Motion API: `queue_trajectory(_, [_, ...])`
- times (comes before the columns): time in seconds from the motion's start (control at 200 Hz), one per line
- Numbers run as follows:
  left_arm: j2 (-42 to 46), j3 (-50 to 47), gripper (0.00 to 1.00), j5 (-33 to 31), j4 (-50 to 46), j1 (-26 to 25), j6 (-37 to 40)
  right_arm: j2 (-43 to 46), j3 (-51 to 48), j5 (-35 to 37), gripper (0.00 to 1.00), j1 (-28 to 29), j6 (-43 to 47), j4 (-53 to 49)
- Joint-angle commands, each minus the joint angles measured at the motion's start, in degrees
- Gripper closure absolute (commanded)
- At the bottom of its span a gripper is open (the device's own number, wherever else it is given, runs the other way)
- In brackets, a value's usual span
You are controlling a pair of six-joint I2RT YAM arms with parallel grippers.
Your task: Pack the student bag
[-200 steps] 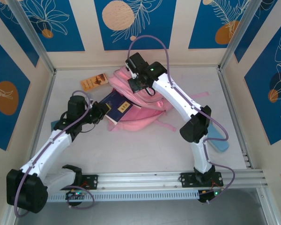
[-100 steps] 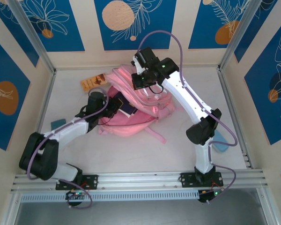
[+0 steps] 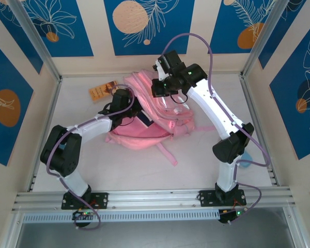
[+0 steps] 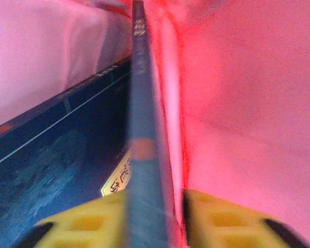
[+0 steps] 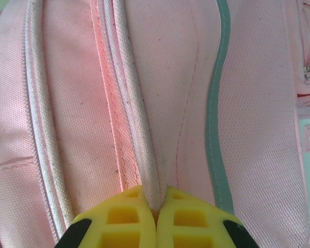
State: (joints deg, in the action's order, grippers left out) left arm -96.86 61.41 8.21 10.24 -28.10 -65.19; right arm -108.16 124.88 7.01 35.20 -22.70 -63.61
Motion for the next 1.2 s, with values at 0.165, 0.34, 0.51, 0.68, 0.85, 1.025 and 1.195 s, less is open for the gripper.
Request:
queue_trajectory(0.165, [5.5,0.6,0.40,-0.8,-8.2,0.5,3.0,4.9,-2.2,-0.7,1.00,-1.4,-2.3,7.4])
queue_trajectory(0.34, [11.6,-3.4,0.35,-0.4,-14.0,1.8,1.8,4.4,-4.8,0.6,1.00,-2.8,-3.0,8.0])
queue_trajectory(0.51, [19.4,-8.0,0.34,-1.5,-20.4,3.2,2.3,4.0,-8.6,2.9,1.00,-4.2,-1.1,9.0])
queue_trajectory(0.68, [26.9,-9.2,0.29,-5.6,-30.3,5.6,7.7,5.2,-17.3,5.9,1.00,-5.9,4.1,9.9])
queue_trajectory(0.85, [27.8,-6.0,0.20,-6.4,-39.0,11.1,16.2,8.9,-29.2,5.2,1.00,-8.4,6.6,11.9])
queue_trajectory(1.025, [21.4,-0.5,0.12,-7.3,-41.4,16.6,23.9,11.1,-36.9,-2.9,0.71,-9.9,4.4,13.6])
queue_trajectory(1.195, [11.2,5.8,0.11,-10.3,-41.3,22.5,28.7,14.9,-42.5,-5.3,0.35,-9.5,0.8,16.9])
